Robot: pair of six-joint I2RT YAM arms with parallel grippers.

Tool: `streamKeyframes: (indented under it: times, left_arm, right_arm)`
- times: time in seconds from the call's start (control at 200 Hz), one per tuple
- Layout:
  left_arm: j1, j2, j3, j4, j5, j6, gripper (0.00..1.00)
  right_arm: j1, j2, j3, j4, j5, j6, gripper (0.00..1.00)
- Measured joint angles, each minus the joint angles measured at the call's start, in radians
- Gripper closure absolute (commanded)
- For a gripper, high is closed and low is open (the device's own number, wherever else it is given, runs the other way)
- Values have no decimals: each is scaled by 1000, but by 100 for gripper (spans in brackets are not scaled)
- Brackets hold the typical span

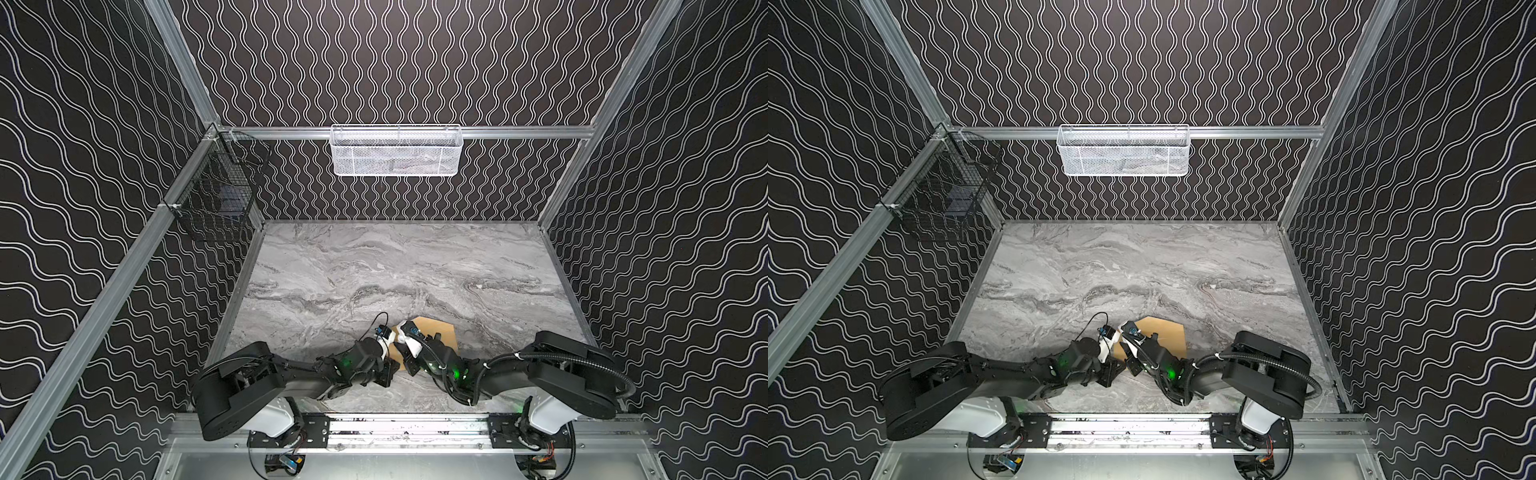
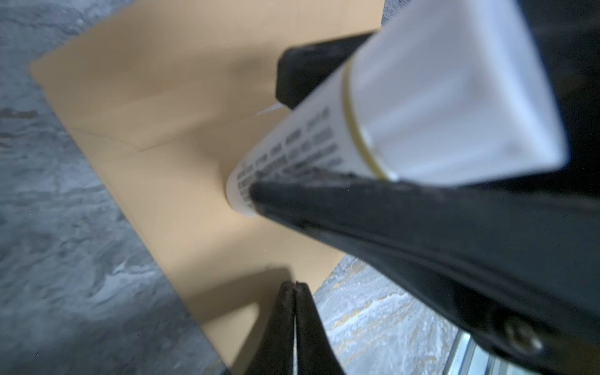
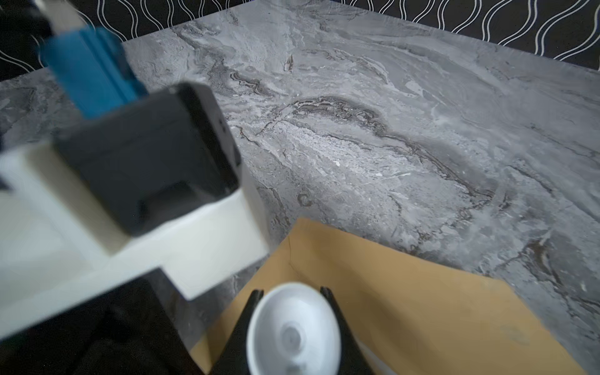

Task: Place the letter into the envelope and seal it

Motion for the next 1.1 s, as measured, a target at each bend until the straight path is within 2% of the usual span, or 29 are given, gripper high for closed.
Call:
streamKeyframes:
  times: [0.35, 0.465, 0.646, 0.886, 1.101]
  left_arm:
    - [0, 8, -8, 18, 5, -6, 92]
    - [0, -6, -14, 16, 5, -9, 92]
    - [0, -8, -13, 10, 10, -9, 92]
    - [1, -17, -9, 1, 11, -9, 92]
    - [2, -12, -13, 1, 16, -9, 92]
  right_arm:
    - [-76, -17, -38, 35, 2, -32, 100]
    - [-83, -50, -39, -3, 9, -58, 100]
    - [-53, -122, 4, -61, 2, -60, 100]
    - [8, -17, 18, -47, -18, -24, 100]
    - [-12, -37, -25, -19, 0, -2, 100]
